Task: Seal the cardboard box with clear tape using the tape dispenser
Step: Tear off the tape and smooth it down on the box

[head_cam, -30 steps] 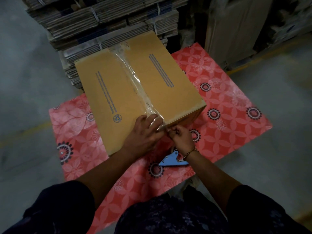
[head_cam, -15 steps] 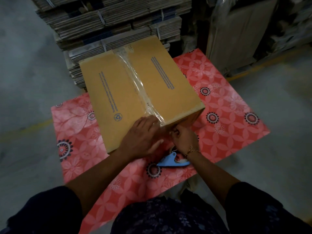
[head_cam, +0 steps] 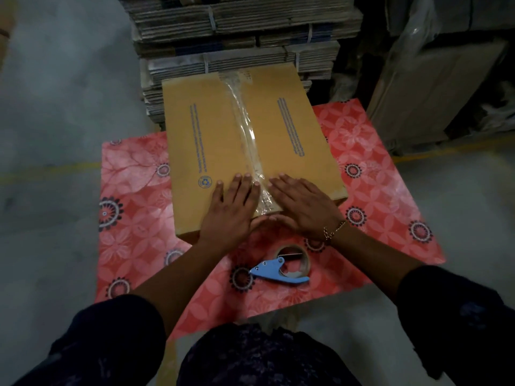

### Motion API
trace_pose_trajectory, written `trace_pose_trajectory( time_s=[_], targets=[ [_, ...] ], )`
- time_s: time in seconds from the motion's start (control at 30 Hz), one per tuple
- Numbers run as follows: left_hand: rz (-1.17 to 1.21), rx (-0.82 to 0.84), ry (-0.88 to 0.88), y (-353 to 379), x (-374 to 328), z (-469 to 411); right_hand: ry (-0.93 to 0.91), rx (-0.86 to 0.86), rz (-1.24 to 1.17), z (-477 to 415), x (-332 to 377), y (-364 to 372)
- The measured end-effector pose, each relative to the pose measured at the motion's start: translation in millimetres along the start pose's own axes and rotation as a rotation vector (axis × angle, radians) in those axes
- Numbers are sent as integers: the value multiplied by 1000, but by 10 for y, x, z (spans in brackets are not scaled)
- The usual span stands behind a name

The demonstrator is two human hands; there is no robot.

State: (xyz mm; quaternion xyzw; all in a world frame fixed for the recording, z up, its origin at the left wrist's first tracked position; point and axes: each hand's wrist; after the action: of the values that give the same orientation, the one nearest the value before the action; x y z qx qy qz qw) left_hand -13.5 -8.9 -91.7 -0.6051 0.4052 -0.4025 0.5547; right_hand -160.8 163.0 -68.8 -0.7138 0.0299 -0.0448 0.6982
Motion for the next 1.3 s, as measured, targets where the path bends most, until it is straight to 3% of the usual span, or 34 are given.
trace_pose_trajectory(
  time_s=[0.1, 0.27, 0.43, 0.77, 0.97, 1.3],
  targets=[
    [-28, -24, 2, 10, -3, -10, -94, 69, 45, -76, -110, 82],
    [-23, -35, 5, 33, -7, -14, -123, 13, 53, -62, -143, 181],
    [-62, -8, 8, 65, 22, -25, -111, -33, 90, -55, -143, 191],
    [-76, 9, -34, 38, -12, 7, -61, 65, 76, -82, -125, 156],
    [-35, -191, -94, 53, -100, 21, -62, 78, 38, -76, -136, 160],
    [-102, -64, -68, 57, -49, 16, 36, -27, -92, -97, -52, 143]
  ],
)
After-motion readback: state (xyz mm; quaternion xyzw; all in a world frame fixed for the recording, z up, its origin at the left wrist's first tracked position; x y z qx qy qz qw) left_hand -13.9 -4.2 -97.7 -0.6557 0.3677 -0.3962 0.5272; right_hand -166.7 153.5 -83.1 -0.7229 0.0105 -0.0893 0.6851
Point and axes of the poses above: each hand's wrist, its own z-axis away from the middle knuckle, its own y-axis out of the palm, x = y × z, and after that the axes turned 10 degrees about -y, right-handed
